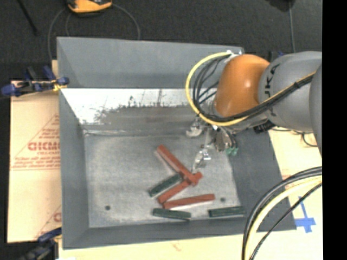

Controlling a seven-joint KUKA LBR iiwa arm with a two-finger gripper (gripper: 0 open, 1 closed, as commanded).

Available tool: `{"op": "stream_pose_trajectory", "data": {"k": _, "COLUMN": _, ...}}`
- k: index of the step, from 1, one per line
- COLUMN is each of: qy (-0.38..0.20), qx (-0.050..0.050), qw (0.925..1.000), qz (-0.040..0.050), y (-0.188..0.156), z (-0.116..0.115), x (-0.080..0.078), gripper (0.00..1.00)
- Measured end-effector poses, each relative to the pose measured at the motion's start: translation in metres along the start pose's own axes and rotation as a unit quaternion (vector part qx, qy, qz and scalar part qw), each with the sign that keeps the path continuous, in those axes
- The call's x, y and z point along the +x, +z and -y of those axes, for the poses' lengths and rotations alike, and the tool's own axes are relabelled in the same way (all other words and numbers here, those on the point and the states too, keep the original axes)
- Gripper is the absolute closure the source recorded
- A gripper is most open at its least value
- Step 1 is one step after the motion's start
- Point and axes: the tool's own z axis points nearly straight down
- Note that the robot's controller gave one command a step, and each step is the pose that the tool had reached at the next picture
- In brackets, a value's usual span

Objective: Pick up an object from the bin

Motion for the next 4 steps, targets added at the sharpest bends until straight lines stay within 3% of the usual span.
{"op": "stream_pose_trajectory", "data": {"k": 1, "qy": -0.003, "qx": 0.001, "qw": 1.0, "qz": 0.0062, "y": 0.002, "z": -0.003, "x": 0.005, "gripper": 0.0}}
{"op": "stream_pose_trajectory", "data": {"k": 2, "qy": 0.0, "qx": 0.002, "qw": 1.0, "qz": 0.0091, "y": 0.039, "z": -0.025, "x": 0.031, "gripper": 1.0}}
{"op": "stream_pose_trajectory", "data": {"k": 3, "qy": -0.001, "qx": 0.0, "qw": 0.9999, "qz": 0.0123, "y": 0.041, "z": -0.027, "x": 0.031, "gripper": 0.0}}
{"op": "stream_pose_trajectory", "data": {"k": 4, "qy": -0.001, "qx": 0.0, "qw": 0.9999, "qz": 0.0115, "y": 0.041, "z": -0.028, "x": 0.031, "gripper": 0.0}}
